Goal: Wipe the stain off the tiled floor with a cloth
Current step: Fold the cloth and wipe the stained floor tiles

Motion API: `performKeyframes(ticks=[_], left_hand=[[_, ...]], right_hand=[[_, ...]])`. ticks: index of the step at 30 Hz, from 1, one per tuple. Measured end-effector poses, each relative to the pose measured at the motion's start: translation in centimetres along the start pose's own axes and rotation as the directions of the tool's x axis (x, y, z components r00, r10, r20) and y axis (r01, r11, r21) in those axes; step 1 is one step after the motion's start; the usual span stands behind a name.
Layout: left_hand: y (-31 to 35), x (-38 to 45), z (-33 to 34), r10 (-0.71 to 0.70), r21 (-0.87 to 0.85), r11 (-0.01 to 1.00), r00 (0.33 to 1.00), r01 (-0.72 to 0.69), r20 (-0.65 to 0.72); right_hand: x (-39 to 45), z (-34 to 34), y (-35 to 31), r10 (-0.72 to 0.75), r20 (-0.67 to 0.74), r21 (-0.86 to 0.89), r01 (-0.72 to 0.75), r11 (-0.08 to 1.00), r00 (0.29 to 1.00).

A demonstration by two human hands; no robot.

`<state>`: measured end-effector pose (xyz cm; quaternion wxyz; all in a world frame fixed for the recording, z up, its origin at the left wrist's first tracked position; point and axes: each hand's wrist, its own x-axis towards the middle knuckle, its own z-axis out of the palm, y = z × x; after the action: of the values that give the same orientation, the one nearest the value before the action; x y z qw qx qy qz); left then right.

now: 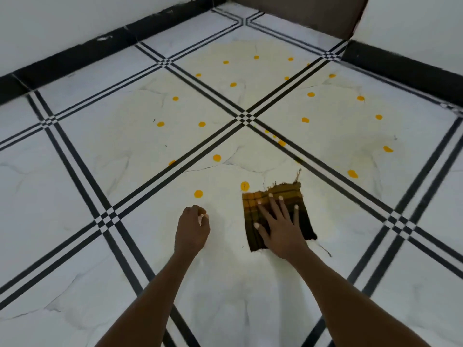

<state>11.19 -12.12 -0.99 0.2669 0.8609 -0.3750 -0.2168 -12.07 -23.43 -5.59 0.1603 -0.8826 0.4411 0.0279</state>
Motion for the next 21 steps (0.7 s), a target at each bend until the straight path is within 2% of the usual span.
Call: performKeyframes(ticks=[2,3,6,9,13,17,18,21], left_hand=[[-2.9,1.3,0.5,0.041,0.093,0.995,0.998,-0.037,-0.044],[-3.9,1.6,0.4,0.065,0.136,0.989,0.996,-0.056,-0.067],[-5.5,2.5,-0.6,0.119,0.261,0.962,0.986,-0.086,-0.113],[-7.2,4.6,-0.6,0.2,0.39,0.91,0.973,-0.141,-0.113],[-8.9,6.6,0.7,0.194,0.386,0.914,0.97,-0.124,-0.148],[-9.1,6.9,0.8,0.189,0.372,0.92,0.971,-0.123,-0.147],[-9.1,7.1,0.6,0.186,0.366,0.922,0.972,-0.123,-0.142],[-9.1,6.9,0.4,0.17,0.332,0.936,0.978,-0.121,-0.123]], right_hand=[[0.1,1.7,0.6,-0.037,-0.125,-0.054,0.031,0.998,0.991],[0.1,2.0,0.8,-0.038,-0.143,-0.078,0.027,0.997,0.989],[1.0,1.5,1.0,-0.024,-0.137,-0.117,0.008,0.993,0.99],[5.2,0.6,1.5,-0.082,-0.13,-0.164,0.06,0.985,0.988],[12.7,0.5,0.2,-0.199,-0.131,-0.232,0.165,0.959,0.971],[17.5,1.3,-5.5,-0.094,-0.194,-0.161,0.063,0.985,0.977],[17.6,1.4,-7.4,-0.131,-0.187,-0.163,0.101,0.981,0.974],[13.6,1.7,-9.8,-0.369,-0.056,-0.196,0.352,0.915,0.928]])
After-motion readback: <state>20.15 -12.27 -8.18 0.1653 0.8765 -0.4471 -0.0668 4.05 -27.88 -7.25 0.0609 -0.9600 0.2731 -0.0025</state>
